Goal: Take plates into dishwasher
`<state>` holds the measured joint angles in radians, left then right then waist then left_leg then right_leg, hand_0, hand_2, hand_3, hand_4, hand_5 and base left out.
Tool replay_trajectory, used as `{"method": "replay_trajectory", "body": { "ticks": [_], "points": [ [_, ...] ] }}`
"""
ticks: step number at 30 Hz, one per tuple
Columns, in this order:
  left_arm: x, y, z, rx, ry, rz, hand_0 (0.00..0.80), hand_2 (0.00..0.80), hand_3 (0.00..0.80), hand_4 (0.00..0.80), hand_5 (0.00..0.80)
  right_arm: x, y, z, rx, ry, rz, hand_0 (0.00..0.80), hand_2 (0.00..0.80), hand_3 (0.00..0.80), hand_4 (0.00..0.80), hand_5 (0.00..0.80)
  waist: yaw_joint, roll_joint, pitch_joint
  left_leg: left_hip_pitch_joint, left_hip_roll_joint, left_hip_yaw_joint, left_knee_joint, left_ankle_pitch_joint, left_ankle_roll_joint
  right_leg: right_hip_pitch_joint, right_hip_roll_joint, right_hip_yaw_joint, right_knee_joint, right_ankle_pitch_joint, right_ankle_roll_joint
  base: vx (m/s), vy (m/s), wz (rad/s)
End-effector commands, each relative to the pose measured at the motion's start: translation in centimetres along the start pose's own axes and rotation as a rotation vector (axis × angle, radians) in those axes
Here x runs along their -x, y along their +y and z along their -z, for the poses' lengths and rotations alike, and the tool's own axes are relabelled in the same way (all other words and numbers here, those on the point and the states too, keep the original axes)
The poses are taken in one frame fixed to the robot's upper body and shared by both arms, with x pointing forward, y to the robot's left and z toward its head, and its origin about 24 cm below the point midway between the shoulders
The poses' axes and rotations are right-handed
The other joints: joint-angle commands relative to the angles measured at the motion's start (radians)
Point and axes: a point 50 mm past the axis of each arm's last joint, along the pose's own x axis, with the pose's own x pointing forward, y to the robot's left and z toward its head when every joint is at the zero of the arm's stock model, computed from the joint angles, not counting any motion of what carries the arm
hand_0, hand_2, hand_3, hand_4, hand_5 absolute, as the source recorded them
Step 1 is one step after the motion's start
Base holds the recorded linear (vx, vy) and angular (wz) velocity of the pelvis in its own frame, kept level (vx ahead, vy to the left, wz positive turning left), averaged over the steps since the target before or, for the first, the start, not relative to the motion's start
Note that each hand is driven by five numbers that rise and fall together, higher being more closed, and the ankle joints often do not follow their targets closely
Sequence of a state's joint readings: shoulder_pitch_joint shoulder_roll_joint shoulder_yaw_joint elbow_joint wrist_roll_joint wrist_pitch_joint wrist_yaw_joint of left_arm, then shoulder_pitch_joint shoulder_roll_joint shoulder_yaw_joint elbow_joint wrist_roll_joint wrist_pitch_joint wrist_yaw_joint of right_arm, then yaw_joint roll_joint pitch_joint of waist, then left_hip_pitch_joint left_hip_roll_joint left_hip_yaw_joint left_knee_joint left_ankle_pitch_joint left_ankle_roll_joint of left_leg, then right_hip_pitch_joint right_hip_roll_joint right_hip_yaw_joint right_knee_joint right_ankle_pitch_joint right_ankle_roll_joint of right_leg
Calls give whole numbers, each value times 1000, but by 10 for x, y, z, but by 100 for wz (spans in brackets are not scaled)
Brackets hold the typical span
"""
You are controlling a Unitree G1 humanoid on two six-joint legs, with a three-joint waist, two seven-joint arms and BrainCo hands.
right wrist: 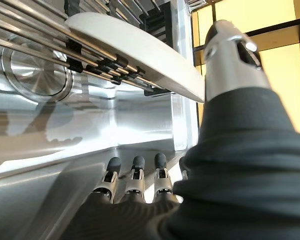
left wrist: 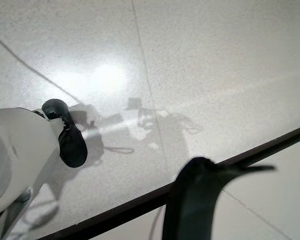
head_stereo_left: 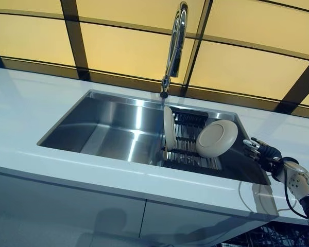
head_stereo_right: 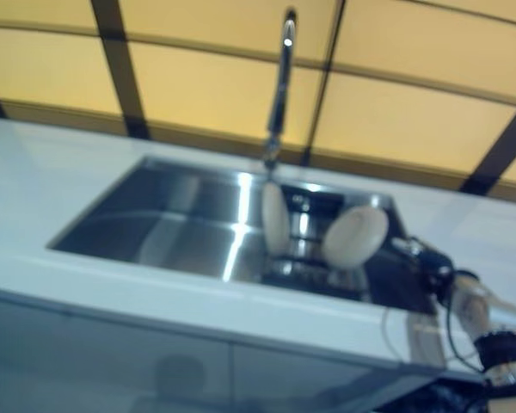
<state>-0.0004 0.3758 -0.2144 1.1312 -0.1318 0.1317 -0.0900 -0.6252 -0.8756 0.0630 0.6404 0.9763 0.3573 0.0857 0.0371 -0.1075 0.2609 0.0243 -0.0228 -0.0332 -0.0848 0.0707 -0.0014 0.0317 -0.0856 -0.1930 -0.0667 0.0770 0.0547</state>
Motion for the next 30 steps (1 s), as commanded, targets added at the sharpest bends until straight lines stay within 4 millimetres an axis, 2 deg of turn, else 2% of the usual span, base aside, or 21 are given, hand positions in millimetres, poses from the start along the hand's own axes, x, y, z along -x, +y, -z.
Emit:
{"method": "replay_trajectory", "body": {
  "ticks": [1, 30],
  "points": [
    [1, 8, 9, -65, 38, -17, 0, 0, 0, 0, 0, -2, 14, -42, -51, -146, -57, 0, 0, 0, 0, 0, 48, 20, -26, 42, -20, 60, 15, -124, 44, -116, -20, -12, 110, 0, 96, 0, 0, 0],
    [1, 6, 6, -49, 9, -20, 0, 0, 0, 0, 0, -8, 28, -51, -72, -160, -86, 0, 0, 0, 0, 0, 64, 24, -8, 24, -22, 60, 21, -118, 44, -105, -21, -14, 96, 2, 94, 0, 0, 0]
  ]
}}
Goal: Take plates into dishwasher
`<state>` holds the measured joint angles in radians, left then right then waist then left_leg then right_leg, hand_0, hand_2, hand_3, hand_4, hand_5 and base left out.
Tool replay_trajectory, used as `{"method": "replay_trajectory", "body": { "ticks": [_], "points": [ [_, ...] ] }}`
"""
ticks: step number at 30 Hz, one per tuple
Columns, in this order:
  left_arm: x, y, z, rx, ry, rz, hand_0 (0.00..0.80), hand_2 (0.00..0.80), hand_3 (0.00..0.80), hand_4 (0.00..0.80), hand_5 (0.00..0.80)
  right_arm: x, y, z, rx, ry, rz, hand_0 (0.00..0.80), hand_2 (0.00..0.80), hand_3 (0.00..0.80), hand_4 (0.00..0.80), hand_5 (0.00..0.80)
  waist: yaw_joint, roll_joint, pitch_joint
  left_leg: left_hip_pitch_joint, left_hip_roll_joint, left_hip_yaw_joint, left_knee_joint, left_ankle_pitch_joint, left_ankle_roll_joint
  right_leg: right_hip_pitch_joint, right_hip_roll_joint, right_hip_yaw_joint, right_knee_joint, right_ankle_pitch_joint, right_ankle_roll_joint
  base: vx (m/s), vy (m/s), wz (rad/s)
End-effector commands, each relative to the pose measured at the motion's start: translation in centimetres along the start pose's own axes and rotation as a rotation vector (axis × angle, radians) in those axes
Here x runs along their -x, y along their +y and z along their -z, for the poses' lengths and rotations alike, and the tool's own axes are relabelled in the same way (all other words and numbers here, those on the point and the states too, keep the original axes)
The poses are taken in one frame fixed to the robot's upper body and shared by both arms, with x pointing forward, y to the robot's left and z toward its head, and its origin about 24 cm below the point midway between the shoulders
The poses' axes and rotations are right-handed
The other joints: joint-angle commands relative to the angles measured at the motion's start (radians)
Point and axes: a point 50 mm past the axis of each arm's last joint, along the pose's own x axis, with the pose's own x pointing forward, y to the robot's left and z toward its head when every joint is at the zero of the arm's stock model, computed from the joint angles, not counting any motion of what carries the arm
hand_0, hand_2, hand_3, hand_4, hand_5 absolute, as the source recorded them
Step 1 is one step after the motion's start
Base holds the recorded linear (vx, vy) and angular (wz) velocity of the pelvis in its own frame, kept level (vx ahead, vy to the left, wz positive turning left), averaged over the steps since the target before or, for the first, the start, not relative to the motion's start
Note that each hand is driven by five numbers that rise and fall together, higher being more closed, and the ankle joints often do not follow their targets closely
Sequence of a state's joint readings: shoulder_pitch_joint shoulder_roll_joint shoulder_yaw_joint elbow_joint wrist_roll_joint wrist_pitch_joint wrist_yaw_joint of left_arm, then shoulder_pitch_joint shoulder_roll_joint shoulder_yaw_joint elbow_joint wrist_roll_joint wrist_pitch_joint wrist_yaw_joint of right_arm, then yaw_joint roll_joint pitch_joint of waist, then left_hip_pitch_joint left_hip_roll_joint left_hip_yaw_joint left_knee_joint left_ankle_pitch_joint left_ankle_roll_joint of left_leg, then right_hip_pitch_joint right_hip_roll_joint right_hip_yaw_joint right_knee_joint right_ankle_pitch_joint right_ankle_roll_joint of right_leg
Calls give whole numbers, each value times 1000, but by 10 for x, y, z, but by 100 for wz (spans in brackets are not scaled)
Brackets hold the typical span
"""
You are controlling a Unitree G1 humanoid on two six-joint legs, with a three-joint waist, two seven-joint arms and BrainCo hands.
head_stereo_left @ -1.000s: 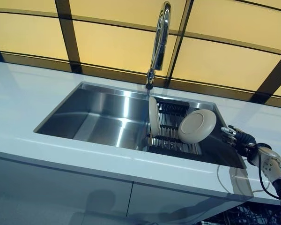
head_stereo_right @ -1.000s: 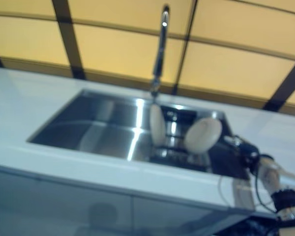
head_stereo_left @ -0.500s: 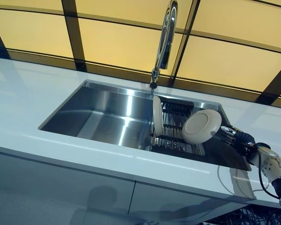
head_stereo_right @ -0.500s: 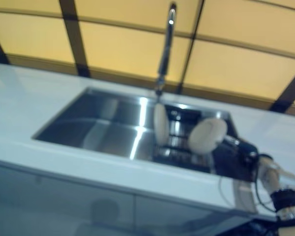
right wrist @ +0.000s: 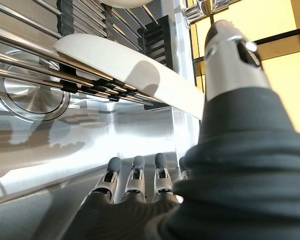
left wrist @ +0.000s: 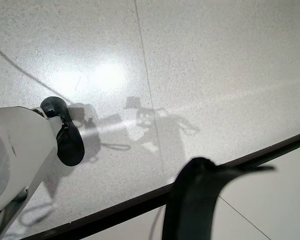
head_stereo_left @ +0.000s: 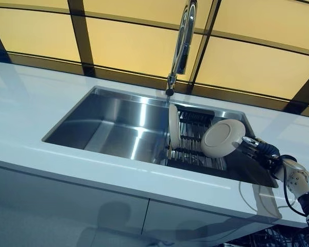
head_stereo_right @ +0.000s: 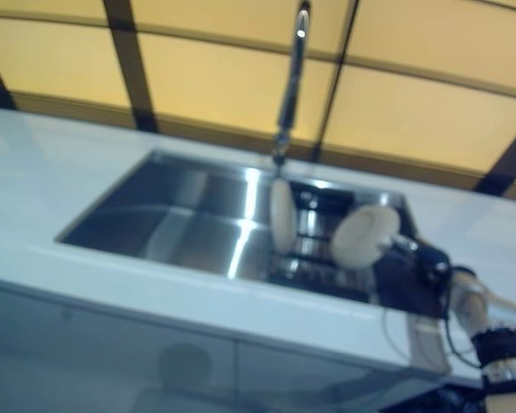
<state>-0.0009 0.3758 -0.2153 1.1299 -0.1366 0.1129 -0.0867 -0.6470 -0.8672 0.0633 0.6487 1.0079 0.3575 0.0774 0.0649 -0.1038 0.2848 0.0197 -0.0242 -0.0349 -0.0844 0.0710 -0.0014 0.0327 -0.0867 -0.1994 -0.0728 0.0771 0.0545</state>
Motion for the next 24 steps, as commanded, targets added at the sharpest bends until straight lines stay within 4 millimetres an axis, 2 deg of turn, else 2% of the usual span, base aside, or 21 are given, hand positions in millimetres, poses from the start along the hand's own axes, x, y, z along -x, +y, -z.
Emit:
{"method": "replay_trajectory", "body": {
  "ticks": [1, 24],
  "points": [
    [1, 6, 9, -49, 30, -17, 0, 0, 0, 0, 0, -6, 26, -47, -33, -147, -79, 0, 0, 0, 0, 0, 36, 21, -32, 29, -20, 63, 20, -118, 43, -105, -20, -7, 102, 2, 94, 0, 0, 0],
    [1, 6, 6, -21, 21, -19, 0, 0, 0, 0, 0, -10, 33, -43, -42, -129, -92, 0, 0, 0, 0, 0, 47, 18, -19, 12, -22, 59, 27, -113, 46, -100, -19, -8, 96, 2, 90, 0, 0, 0]
  ]
}}
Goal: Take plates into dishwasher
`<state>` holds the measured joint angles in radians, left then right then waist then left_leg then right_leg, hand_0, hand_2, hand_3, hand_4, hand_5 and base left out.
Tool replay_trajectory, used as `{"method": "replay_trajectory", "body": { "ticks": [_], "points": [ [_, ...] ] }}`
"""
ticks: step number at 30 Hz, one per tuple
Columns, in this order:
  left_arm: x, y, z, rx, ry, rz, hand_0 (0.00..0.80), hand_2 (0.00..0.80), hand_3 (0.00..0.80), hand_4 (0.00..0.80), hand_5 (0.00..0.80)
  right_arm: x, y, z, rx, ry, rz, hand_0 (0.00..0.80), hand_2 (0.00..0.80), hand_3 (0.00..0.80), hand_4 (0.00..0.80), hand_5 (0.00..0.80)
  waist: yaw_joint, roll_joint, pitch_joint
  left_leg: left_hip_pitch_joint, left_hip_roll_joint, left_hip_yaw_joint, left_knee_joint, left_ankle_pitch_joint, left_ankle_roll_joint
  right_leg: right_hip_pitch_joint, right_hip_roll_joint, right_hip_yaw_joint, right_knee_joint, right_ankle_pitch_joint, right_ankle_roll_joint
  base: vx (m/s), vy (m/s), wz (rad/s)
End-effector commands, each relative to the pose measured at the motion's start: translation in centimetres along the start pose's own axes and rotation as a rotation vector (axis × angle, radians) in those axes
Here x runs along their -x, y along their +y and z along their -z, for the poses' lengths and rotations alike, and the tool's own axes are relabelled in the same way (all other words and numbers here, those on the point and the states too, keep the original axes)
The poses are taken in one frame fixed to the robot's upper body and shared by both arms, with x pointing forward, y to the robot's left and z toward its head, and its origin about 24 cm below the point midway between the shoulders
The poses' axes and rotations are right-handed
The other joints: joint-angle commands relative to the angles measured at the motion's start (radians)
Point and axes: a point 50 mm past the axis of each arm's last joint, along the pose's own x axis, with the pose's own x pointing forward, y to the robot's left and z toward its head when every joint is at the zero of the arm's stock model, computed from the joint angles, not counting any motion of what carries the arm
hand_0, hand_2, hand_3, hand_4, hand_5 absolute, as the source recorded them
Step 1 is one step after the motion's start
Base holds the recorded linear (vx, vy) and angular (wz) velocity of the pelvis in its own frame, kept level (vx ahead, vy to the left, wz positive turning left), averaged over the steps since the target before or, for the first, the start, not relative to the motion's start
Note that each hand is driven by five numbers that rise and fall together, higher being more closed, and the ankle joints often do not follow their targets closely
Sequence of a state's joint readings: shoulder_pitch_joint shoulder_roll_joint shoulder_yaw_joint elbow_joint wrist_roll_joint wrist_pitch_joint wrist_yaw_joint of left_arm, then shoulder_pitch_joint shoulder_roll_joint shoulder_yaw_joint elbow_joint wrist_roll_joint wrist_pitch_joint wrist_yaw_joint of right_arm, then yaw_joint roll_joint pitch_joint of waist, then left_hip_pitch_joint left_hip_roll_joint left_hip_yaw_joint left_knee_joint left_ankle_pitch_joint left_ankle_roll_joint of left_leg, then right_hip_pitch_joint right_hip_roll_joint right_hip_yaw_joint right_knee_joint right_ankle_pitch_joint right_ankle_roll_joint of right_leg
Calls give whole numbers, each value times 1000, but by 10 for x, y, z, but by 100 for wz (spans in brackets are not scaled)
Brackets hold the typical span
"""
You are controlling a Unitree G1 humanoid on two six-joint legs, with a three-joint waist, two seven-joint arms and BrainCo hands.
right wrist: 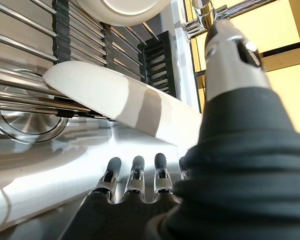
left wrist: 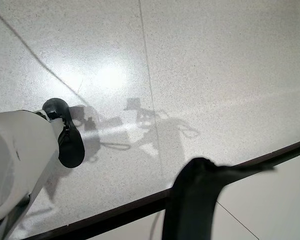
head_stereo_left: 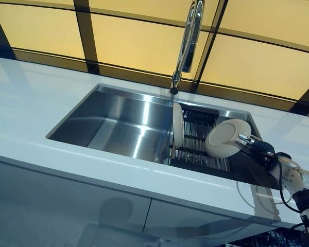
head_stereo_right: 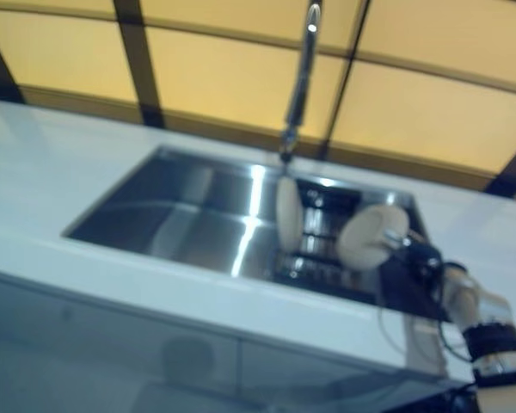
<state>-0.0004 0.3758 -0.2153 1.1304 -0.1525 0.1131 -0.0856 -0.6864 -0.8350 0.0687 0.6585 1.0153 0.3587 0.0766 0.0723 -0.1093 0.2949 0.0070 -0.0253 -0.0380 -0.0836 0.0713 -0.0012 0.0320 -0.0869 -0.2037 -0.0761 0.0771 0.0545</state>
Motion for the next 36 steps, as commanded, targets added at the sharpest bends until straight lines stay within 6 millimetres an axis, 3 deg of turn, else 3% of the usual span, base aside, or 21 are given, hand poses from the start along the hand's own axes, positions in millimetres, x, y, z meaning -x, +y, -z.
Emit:
{"method": "replay_trajectory", "body": {
  "ticks": [1, 11, 12, 13, 14, 36],
  "points": [
    [1, 7, 5, -34, 19, -19, 0, 0, 0, 0, 0, -5, 21, -41, -13, -117, -58, 0, 0, 0, 0, 0, 40, 25, -26, 22, -22, 62, 27, -113, 46, -101, -19, -4, 100, 2, 90, 0, 0, 0],
    [1, 6, 2, -20, 4, -16, 0, 0, 0, 0, 0, -8, 24, -37, -32, -110, -67, 0, 0, 0, 0, 0, 44, 28, -6, 1, -21, 62, 34, -107, 46, -106, -19, -1, 99, 2, 87, 0, 0, 0],
    [1, 6, 0, -16, 0, -16, 0, 0, 0, 0, 0, -8, 25, -38, -28, -113, -67, 264, 264, 264, 264, 264, 44, 29, -2, -2, -21, 62, 34, -107, 46, -107, -18, -1, 99, 2, 86, 0, 0, 0],
    [0, 6, -1, -14, -1, -16, 0, 0, 0, 0, 0, -8, 25, -38, -19, -114, -63, 740, 740, 740, 740, 740, 44, 29, -1, -4, -21, 61, 34, -107, 46, -107, -18, -1, 98, 2, 86, 0, 0, 0],
    [1, 6, 0, -9, -3, -16, 0, 0, 0, 0, 0, -7, 24, -39, -9, -117, -63, 800, 800, 800, 800, 800, 45, 30, 0, -6, -21, 61, 34, -105, 46, -106, -18, 0, 95, 2, 85, 0, 0, 0],
    [0, 2, 0, -21, -7, -7, 0, 0, 0, 0, 0, -5, 22, -58, 86, -222, 50, 800, 800, 800, 800, 800, 44, 26, -17, 3, -18, 63, 30, -104, 41, -81, -12, 5, 79, -2, 79, -3, 0, 2]
  ]
}}
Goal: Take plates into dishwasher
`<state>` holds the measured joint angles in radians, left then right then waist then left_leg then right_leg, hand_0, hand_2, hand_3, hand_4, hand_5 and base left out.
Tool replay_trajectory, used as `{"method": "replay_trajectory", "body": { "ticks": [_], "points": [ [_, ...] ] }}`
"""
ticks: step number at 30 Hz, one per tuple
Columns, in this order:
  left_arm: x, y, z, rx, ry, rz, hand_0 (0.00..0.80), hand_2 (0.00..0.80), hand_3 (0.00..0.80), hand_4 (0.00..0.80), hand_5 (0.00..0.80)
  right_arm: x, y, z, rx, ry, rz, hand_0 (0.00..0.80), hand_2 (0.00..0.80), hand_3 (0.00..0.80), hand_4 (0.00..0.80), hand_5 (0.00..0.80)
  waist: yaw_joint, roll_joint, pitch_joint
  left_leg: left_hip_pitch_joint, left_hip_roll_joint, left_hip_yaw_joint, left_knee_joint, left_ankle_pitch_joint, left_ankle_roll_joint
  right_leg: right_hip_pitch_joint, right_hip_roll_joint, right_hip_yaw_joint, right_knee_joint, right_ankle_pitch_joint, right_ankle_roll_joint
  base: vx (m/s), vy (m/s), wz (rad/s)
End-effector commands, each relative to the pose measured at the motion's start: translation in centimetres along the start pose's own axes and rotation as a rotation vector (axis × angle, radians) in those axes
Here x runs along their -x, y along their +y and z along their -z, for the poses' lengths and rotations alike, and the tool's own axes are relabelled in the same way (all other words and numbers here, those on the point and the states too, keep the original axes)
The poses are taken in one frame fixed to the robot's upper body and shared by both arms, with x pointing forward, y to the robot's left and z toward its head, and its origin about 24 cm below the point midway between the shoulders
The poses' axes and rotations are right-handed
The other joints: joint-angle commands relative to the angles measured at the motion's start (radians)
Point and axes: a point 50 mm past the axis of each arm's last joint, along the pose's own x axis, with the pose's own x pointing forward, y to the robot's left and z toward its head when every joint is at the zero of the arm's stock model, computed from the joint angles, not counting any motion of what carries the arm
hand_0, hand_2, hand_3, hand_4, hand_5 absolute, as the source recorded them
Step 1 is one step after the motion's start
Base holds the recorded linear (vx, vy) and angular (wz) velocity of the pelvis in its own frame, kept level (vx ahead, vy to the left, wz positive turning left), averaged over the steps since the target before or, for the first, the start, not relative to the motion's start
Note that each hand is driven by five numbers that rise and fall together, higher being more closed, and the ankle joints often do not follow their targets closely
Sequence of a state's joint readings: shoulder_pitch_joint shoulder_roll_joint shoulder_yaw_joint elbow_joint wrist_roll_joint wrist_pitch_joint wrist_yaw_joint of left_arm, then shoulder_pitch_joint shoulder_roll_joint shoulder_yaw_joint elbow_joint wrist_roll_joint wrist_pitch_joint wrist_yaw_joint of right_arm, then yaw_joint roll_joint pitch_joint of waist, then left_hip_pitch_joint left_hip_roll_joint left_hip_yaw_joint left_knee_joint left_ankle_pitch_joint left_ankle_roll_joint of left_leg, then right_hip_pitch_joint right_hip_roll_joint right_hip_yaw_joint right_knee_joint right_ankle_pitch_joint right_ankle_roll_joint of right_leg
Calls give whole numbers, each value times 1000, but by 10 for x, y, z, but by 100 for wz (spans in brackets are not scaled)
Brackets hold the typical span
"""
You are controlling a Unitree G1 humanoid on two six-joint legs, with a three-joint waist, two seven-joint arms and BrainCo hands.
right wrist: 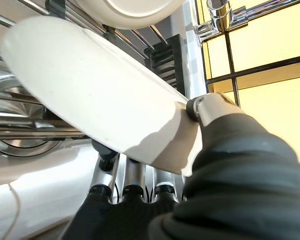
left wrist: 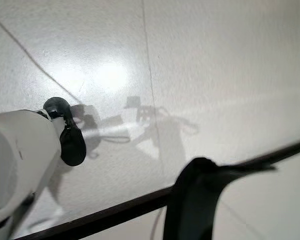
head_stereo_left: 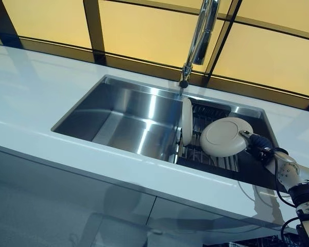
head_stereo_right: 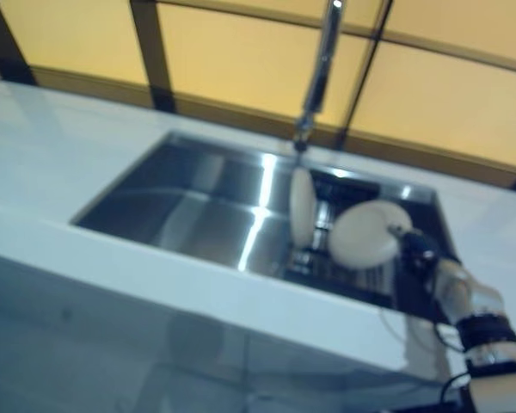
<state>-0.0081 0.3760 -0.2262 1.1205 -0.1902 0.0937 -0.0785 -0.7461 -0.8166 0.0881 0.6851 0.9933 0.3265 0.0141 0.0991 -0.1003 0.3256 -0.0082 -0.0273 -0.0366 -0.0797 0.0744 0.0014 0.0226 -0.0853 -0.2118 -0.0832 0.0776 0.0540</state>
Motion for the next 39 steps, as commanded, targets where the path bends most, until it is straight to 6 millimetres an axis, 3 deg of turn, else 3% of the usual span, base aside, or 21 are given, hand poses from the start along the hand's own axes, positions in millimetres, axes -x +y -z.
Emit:
{"method": "replay_trajectory", "body": {
  "ticks": [1, 27, 39],
  "points": [
    [0, 3, 8, -46, 31, -8, 0, 0, 0, 0, 0, 0, 12, -49, 70, -184, 10, 800, 800, 800, 800, 800, 17, 17, -49, 19, -16, 62, 26, -107, 39, -70, -13, 13, 85, -3, 80, 0, 0, 0],
    [1, 2, 18, -97, 68, -11, 0, 0, 0, 0, 0, 29, 4, -118, 191, -398, 156, 800, 800, 800, 800, 800, -31, -39, -149, 80, -2, 101, 26, -130, 34, -21, 22, 61, 68, -5, 78, -7, 10, -9],
    [1, 7, 18, -109, 95, -20, 0, 0, 0, 0, 0, 57, -27, -148, 325, -426, 301, 800, 800, 800, 800, 800, -90, -58, -196, 96, 6, 141, 26, -142, 36, -24, 43, 114, 65, 0, 78, 1, 10, -16]
  ]
}}
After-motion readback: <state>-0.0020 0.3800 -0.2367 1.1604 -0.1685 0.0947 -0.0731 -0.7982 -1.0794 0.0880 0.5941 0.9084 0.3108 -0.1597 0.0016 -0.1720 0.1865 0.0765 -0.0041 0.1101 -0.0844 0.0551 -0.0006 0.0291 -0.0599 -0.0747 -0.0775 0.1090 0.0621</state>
